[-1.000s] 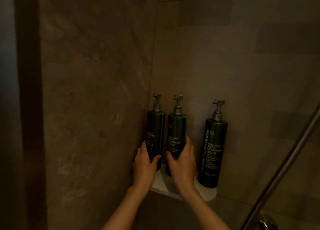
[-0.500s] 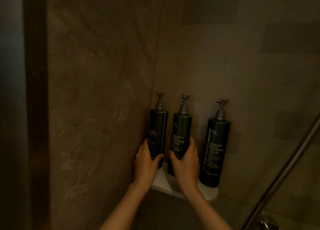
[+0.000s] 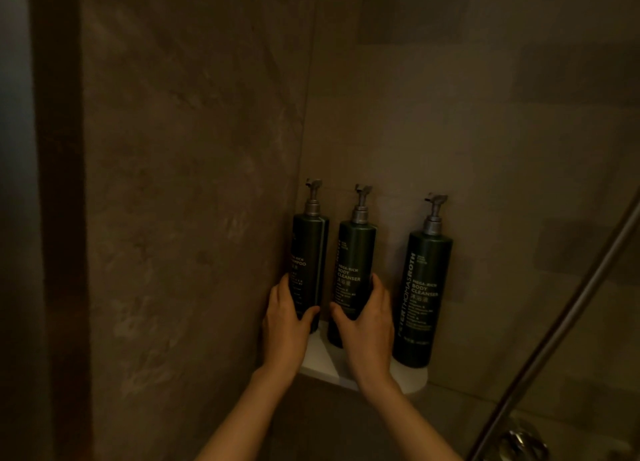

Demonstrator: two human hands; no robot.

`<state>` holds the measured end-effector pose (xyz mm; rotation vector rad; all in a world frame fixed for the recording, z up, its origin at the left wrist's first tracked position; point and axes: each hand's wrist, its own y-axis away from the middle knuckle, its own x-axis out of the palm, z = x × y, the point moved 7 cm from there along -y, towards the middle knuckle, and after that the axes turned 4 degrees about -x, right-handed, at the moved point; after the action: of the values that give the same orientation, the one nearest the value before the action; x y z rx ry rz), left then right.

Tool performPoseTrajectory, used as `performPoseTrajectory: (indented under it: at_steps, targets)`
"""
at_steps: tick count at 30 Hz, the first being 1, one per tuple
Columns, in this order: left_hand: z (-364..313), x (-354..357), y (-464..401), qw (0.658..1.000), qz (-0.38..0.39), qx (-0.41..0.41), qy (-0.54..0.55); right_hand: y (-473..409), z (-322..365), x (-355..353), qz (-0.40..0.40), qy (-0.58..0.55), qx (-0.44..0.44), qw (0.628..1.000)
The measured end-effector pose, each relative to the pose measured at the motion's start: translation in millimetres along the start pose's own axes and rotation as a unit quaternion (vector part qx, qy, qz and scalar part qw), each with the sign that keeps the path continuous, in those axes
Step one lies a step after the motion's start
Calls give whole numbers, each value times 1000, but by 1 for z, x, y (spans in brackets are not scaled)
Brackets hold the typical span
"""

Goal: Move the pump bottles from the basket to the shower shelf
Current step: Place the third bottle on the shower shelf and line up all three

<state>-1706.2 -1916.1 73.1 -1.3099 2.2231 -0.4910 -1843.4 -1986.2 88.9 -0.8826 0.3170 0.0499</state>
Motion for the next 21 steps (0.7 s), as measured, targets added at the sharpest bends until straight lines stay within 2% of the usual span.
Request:
performPoseTrajectory:
  at_steps: [18, 21]
  targets:
    - [-6, -3, 5, 1000, 18, -12, -4, 4, 7, -5, 22, 11, 11, 1000]
    - [-15, -8, 15, 999, -6, 20, -37, 12, 17, -19, 8, 11, -19, 1000]
